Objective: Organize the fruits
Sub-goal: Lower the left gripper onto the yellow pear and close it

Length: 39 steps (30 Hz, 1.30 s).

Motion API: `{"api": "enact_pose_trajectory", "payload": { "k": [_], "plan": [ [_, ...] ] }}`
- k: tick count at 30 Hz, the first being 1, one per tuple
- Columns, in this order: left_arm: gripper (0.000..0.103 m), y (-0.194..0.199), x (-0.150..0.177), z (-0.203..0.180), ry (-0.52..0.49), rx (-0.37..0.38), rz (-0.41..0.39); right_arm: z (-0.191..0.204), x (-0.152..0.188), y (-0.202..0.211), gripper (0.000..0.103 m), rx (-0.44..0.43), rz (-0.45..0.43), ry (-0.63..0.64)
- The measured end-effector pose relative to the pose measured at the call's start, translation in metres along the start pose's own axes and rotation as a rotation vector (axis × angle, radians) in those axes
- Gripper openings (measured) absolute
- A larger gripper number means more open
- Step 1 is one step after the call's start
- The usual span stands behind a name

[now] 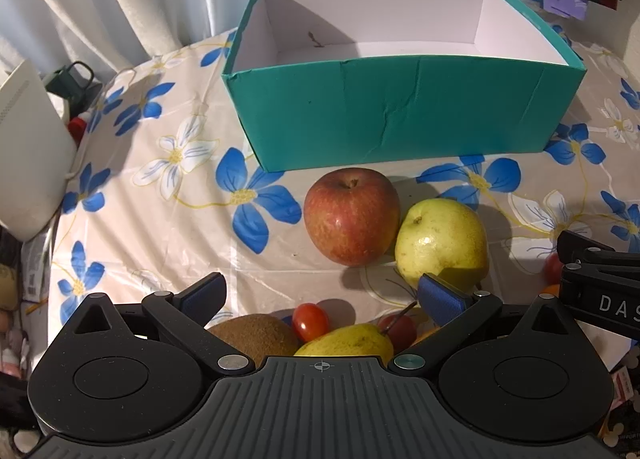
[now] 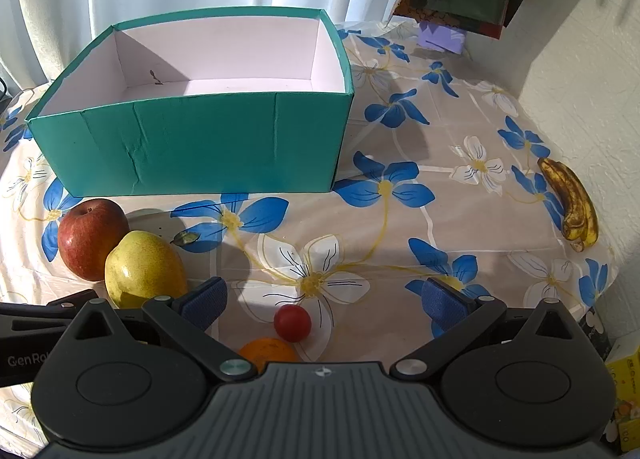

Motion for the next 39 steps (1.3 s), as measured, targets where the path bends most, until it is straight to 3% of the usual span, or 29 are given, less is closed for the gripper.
{"api": "enact_pose_trajectory", "payload": {
  "k": [12, 20, 27, 32, 39],
  "plan": [
    [0.103, 0.001, -0.002, -0.001, 0.003, 0.02, -0.012, -0.002, -0.001, 0.0, 0.103, -0.017, -0.002, -0.009],
    [0.103, 0.023, -0.015, 0.009, 0.025, 0.108, -0.214, -0.005, -0.01, 0.014, 0.103, -0.133, -0.131, -0.062],
    [0.103, 0.025, 0.011, 0.023, 0.069, 0.199, -0.144, 0.001, -0.016, 0.024, 0.103, -0.227, -0.259, -0.015],
    [0.103, 0.026, 0.029, 0.027, 0.087, 0.261, -0.107, 0.007, -0.014, 0.025, 0.103, -0.271, -0.27, -0.003],
    [0.103, 0.032, 0.029, 0.045, 0.092, 0.272, -0.121, 0.009, -0.012, 0.015, 0.103, -0.296, -0.226, -0.017]
  ]
}}
Point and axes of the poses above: each gripper's, at about its wrist camera, not at the fingertips, and y roughly against the way its jaws point, z to its left, x to its underside, the point moved 10 cm from there along -y, roughly the way its jaws point, and after that the axes turned 5 degrees about -z, right-handed, at the moved point
